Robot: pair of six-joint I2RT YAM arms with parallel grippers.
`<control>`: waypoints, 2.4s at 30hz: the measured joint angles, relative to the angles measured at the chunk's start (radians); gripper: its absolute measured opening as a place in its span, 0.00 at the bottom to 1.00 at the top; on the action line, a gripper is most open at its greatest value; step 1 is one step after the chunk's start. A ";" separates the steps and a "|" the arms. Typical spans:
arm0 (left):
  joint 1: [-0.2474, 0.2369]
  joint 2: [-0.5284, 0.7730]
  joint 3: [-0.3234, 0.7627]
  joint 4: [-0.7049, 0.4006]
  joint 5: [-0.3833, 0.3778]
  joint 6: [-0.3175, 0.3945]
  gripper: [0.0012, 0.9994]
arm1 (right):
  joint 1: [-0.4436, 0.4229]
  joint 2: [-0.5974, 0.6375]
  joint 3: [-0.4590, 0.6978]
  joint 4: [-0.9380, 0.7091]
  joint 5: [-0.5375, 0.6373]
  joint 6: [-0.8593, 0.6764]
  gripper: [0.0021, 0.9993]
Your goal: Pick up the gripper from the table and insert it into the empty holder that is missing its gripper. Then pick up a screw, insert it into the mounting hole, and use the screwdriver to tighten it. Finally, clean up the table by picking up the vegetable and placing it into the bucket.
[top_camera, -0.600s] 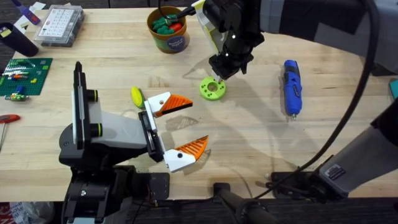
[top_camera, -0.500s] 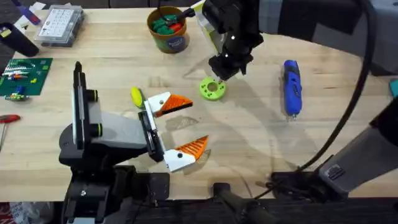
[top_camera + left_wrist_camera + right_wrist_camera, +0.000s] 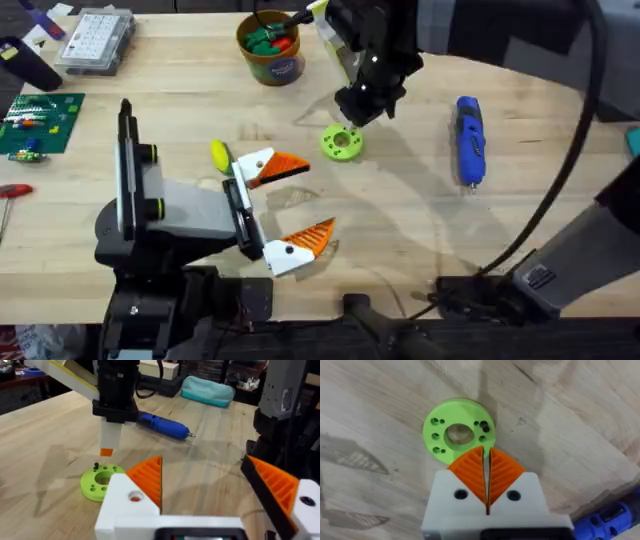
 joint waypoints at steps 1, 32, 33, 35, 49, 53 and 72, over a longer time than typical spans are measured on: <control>0.000 0.000 0.000 0.000 0.000 0.000 0.99 | 0.000 0.000 0.000 0.001 0.000 0.000 0.00; 0.000 0.000 0.000 0.000 0.000 0.000 0.99 | 0.000 -0.082 0.000 -0.016 0.000 0.035 0.99; 0.000 0.000 0.000 0.000 0.000 0.000 0.99 | 0.000 -0.082 0.000 -0.013 0.000 0.040 0.97; 0.000 0.000 0.000 0.000 0.000 0.000 0.99 | 0.000 -0.081 0.000 -0.007 0.000 0.049 0.91; 0.000 0.000 0.000 0.000 0.000 0.000 0.99 | 0.000 -0.023 0.000 0.069 -0.004 0.092 0.73; 0.000 0.000 0.000 0.000 0.000 0.000 0.99 | -0.003 -0.023 0.000 0.071 -0.004 0.093 0.71; 0.000 0.000 0.000 0.000 0.000 0.000 0.99 | -0.027 0.002 0.000 0.006 -0.006 0.132 0.65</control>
